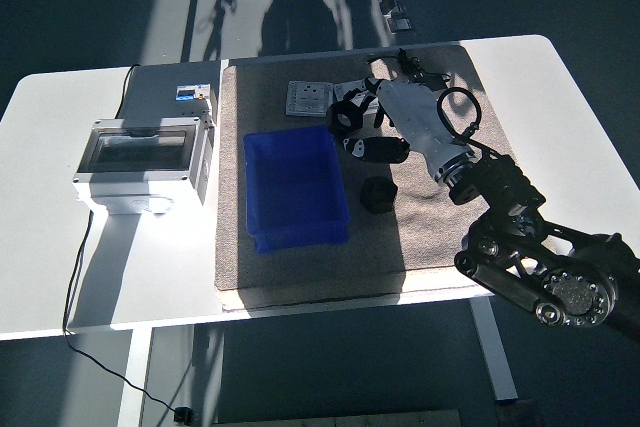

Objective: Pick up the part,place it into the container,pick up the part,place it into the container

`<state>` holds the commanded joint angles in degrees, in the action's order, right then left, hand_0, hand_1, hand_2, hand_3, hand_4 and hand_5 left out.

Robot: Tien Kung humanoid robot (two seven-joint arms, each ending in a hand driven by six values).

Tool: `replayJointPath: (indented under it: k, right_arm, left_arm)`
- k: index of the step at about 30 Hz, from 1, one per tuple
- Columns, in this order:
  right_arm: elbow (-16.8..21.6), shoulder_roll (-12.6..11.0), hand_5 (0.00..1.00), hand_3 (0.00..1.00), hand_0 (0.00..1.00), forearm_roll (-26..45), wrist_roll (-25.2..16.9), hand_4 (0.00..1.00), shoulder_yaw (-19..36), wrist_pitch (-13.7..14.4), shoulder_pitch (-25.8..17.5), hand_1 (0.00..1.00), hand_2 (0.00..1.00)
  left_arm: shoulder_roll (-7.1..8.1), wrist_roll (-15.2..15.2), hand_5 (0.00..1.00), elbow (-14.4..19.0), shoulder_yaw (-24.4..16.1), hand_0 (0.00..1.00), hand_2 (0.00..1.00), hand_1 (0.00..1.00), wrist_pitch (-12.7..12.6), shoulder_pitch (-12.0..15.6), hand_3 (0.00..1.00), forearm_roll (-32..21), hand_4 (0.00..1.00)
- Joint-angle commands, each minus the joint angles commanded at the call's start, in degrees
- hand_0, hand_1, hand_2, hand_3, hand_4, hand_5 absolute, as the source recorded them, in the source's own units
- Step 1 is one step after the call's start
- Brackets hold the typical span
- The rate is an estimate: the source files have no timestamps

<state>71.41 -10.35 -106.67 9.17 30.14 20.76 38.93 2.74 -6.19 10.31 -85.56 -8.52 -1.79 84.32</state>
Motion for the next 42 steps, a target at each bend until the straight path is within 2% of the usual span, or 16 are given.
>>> replayJointPath:
  k: [5, 6, 11, 12, 17, 18, 23, 24, 29, 30, 42]
  right_arm:
    - [-1.48, 0.93, 0.176, 0.523, 0.305, -1.61, 0.65, 0.405, -3.80, -3.47, 0.76, 0.375, 0.385]
    - [-1.68, 1.04, 0.186, 0.630, 0.337, -1.69, 0.84, 0.403, -4.02, -4.46, 0.73, 0.453, 0.550]
    - [-1.88, 1.25, 0.186, 0.630, 0.337, -2.02, 1.35, 0.403, -4.45, -8.06, 0.70, 0.453, 0.550]
    - [-1.87, 1.25, 0.303, 0.679, 0.394, -2.06, 1.36, 0.496, -4.46, -8.24, 0.71, 0.658, 0.720]
    - [-1.93, 1.19, 0.303, 0.679, 0.394, -2.01, 1.49, 0.496, -4.65, -8.69, 0.89, 0.658, 0.720]
    - [-1.95, 1.15, 0.378, 0.722, 0.414, -1.93, 1.56, 0.578, -4.72, -8.81, 0.95, 0.718, 0.783]
    - [-1.84, 1.07, 0.378, 0.722, 0.414, -1.08, 1.95, 0.578, -5.14, -10.33, 1.01, 0.718, 0.783]
    - [-1.71, 1.02, 0.393, 0.780, 0.447, -0.85, 1.92, 0.651, -5.13, -10.76, 1.02, 0.768, 0.820]
    - [-0.85, 0.68, 0.393, 0.780, 0.447, -1.38, 1.93, 0.651, -4.27, -11.62, 0.98, 0.768, 0.820]
    - [-0.76, 0.62, 0.308, 0.825, 0.455, -1.42, 1.95, 0.672, -4.20, -11.68, 0.97, 0.773, 0.845]
    - [-0.11, 0.45, 0.307, 0.834, 0.473, -1.79, 1.21, 0.658, -3.41, -10.83, -0.13, 0.759, 0.876]
  left_arm:
    - [0.10, 0.07, 0.630, 0.00, -0.08, 0.680, 0.601, 0.645, -0.04, -0.11, 0.634, -0.06, 0.673]
    - [0.12, 0.08, 0.630, 0.00, -0.06, 0.680, 0.601, 0.645, -0.06, -0.12, 0.634, -0.13, 0.673]
    - [0.26, 0.11, 0.630, 0.00, -0.18, 0.680, 0.601, 0.645, -0.14, -0.05, 0.634, -0.27, 0.673]
    - [0.28, 0.10, 0.630, 0.00, -0.19, 0.680, 0.599, 0.645, -0.14, -0.04, 0.635, -0.27, 0.673]
    - [0.29, 0.03, 0.630, 0.00, -0.14, 0.680, 0.599, 0.645, -0.15, 0.01, 0.635, -0.36, 0.673]
    - [0.29, 0.02, 0.630, 0.00, -0.14, 0.680, 0.600, 0.645, -0.14, 0.02, 0.635, -0.35, 0.674]
    - [0.36, -0.02, 0.630, 0.00, -0.23, 0.680, 0.600, 0.645, -0.04, 0.28, 0.635, 0.00, 0.674]
    - [0.35, -0.02, 0.630, 0.00, -0.25, 0.680, 0.598, 0.645, -0.03, 0.33, 0.635, 0.06, 0.675]
    - [0.37, 0.00, 0.630, 0.00, -0.28, 0.680, 0.598, 0.645, 0.00, 0.43, 0.635, 0.18, 0.675]
    - [0.37, 0.01, 0.629, 0.00, -0.30, 0.680, 0.599, 0.645, 0.01, 0.43, 0.636, 0.21, 0.676]
    - [0.38, -0.13, 0.636, 0.00, -0.46, 0.680, 0.598, 0.644, 0.54, 0.30, 0.638, 0.74, 0.677]
